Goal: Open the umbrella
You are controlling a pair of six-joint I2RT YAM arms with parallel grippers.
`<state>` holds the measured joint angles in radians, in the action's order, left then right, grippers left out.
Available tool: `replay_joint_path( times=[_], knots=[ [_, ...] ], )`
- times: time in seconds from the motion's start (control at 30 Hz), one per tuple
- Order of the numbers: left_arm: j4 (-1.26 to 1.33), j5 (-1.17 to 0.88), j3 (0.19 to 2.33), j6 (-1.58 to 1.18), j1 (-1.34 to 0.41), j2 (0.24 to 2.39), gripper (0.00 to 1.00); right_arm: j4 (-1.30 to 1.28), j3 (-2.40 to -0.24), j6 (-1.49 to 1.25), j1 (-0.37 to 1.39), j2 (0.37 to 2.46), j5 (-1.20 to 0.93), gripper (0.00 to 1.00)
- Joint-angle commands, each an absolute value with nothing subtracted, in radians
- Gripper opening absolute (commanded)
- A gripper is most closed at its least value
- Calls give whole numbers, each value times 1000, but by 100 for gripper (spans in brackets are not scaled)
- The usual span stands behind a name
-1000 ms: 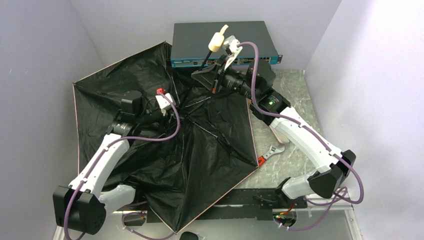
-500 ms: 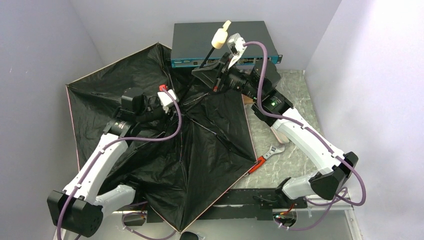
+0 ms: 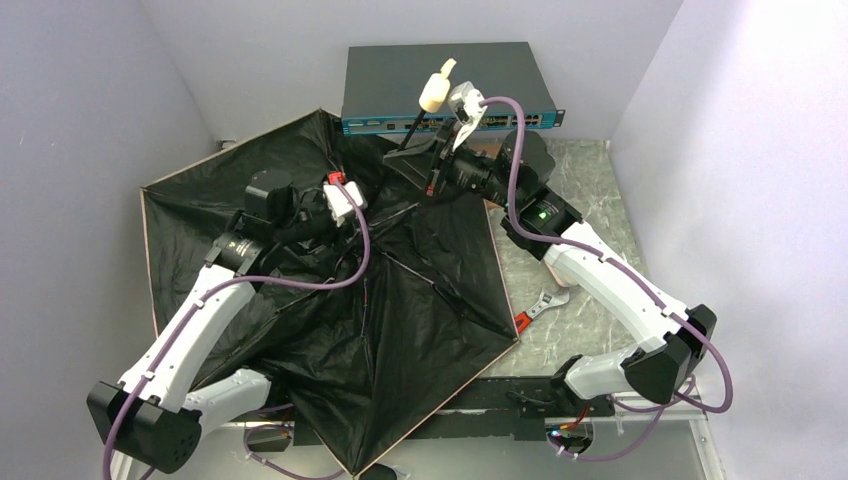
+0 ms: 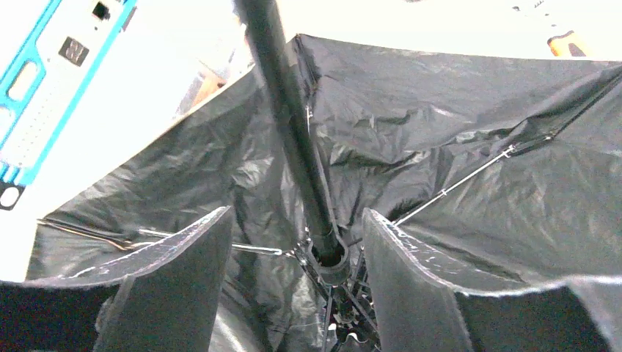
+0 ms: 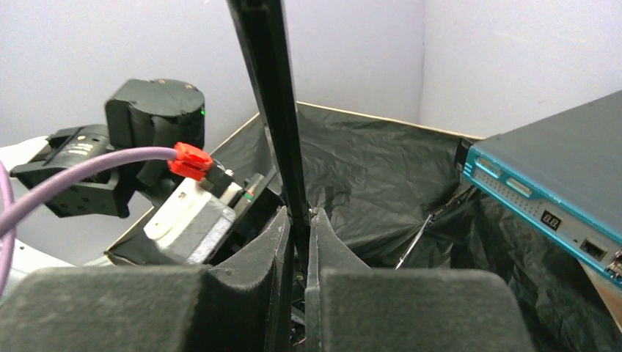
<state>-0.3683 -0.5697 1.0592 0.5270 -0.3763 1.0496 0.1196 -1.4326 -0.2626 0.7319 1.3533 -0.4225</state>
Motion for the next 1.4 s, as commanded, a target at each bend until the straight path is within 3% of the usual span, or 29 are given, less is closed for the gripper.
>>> replay_joint_path(
  times=[0.0,0.1,0.17,0.5,0.8,0.87,1.03,1.37],
  knots=[
    [-343,-518,1088,626,-433,1024,68,212,-1411,-300,742,1314,-456,0],
    [-372,-539,1098,625,-434,1042,49,216,-1402,-301,743,1308,-457,0],
    [-371,-546,1092,609,-434,1053,41,214,-1404,-296,744,1305,-456,0],
    [-348,-522,1015,614,-430,1131,37,209,-1443,-273,744,1300,-443,0],
    [-312,-495,987,592,-264,1204,17,197,-1462,-271,744,1280,-443,0],
    [-326,-457,973,636,-235,1222,18,199,-1470,-273,744,1274,-444,0],
    [-319,-407,915,698,-144,1248,31,229,-1496,-300,744,1273,-464,0],
    [-288,-282,946,778,-23,1316,24,280,-1528,-351,744,1258,-500,0]
  ],
)
